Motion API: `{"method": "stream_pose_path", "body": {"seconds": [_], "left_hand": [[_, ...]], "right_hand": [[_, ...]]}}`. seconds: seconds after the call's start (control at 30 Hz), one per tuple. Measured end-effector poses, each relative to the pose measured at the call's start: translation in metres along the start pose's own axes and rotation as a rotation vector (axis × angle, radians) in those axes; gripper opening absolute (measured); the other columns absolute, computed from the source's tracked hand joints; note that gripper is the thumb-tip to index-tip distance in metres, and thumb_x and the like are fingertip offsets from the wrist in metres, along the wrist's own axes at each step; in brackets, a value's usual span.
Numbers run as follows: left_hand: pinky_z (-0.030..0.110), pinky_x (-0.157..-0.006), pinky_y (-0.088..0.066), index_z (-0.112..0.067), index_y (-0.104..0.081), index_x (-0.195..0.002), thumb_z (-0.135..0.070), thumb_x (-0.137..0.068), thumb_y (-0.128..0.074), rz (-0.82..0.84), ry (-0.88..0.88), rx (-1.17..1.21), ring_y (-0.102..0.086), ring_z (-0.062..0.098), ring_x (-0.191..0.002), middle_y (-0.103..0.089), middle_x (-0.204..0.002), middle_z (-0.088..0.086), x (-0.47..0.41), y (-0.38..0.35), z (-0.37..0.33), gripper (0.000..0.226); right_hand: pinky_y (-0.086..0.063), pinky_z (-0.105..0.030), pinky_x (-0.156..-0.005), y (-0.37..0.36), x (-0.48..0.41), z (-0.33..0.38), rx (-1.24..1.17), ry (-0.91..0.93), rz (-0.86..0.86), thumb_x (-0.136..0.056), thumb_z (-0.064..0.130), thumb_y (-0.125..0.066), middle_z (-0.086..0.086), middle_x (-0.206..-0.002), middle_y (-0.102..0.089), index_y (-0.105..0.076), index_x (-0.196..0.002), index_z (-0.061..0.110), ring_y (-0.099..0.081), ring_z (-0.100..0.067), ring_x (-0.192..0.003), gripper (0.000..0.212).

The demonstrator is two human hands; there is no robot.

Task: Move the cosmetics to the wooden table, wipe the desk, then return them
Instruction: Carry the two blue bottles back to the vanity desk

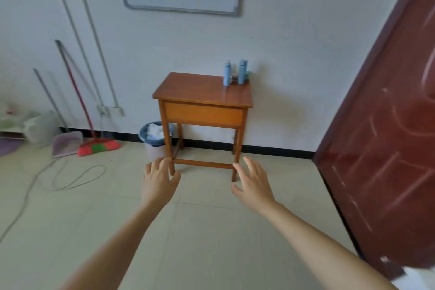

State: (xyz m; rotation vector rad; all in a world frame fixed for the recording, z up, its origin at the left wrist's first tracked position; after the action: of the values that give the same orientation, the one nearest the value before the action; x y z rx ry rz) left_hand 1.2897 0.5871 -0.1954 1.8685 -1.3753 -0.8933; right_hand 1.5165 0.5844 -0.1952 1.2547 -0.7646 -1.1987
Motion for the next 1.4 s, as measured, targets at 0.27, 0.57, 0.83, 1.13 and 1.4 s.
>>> {"method": "stream_pose_path", "body": {"seconds": [0.27, 0.57, 0.83, 1.13, 1.4], "left_hand": [[0.038, -0.106, -0.027, -0.011, -0.043, -0.132, -0.027, -0.090, -0.049, -0.042, 0.053, 0.026, -0.028, 0.027, -0.128, -0.041, -0.139, 0.007, -0.074, 0.034, 0.064, 0.045], [0.032, -0.101, -0.029, -0.010, -0.050, -0.123, -0.023, -0.091, -0.050, -0.097, 0.001, 0.132, -0.034, 0.024, -0.123, -0.047, -0.133, 0.006, -0.144, 0.021, 0.041, 0.035], [0.035, -0.104, -0.030, -0.012, -0.049, -0.126, -0.022, -0.091, -0.049, -0.157, -0.028, 0.194, -0.032, 0.023, -0.127, -0.046, -0.135, 0.005, -0.266, 0.004, -0.013, 0.036], [0.028, -0.096, -0.031, -0.013, -0.053, -0.122, -0.017, -0.091, -0.050, -0.138, 0.003, 0.243, -0.038, 0.020, -0.124, -0.051, -0.131, 0.004, -0.361, -0.061, -0.024, 0.032], [0.034, -0.100, -0.034, -0.014, -0.048, -0.128, -0.022, -0.092, -0.049, -0.056, 0.008, 0.298, -0.037, 0.019, -0.125, -0.048, -0.132, 0.004, -0.463, -0.113, -0.026, 0.037]], "right_hand": [[-0.011, -0.035, -0.114, -0.032, -0.098, 0.050, -0.009, 0.018, 0.057, -0.093, 0.040, -0.041, -0.006, -0.153, -0.012, -0.023, -0.143, 0.020, -0.006, -0.021, -0.142, 0.057], [-0.016, -0.034, -0.112, -0.028, -0.179, 0.021, -0.010, 0.026, 0.004, -0.092, 0.039, -0.045, -0.007, -0.150, -0.020, -0.028, -0.141, 0.018, -0.013, -0.022, -0.140, 0.055], [-0.021, -0.035, -0.111, 0.009, -0.304, -0.033, -0.059, 0.069, -0.114, -0.092, 0.036, -0.048, -0.010, -0.148, -0.023, -0.031, -0.140, 0.014, -0.016, -0.023, -0.139, 0.056], [-0.024, -0.027, -0.109, -0.021, -0.397, -0.104, -0.185, -0.013, -0.078, -0.092, 0.036, -0.048, -0.006, -0.149, -0.023, -0.030, -0.140, 0.017, -0.019, -0.018, -0.138, 0.055], [-0.025, -0.029, -0.110, -0.049, -0.477, -0.150, -0.184, -0.092, -0.041, -0.092, 0.034, -0.048, -0.006, -0.149, -0.022, -0.028, -0.141, 0.017, -0.017, -0.018, -0.139, 0.056]]}}
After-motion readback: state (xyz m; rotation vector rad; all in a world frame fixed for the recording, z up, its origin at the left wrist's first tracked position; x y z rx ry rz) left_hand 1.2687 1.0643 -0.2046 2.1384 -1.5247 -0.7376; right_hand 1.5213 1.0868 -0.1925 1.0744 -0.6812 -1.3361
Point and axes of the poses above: each hand's wrist, its own x-axis away from the middle knuckle, its own y-axis out of the back of the hand, z = x × y, the point moved 8 cm from there along -x, towards the middle knuckle
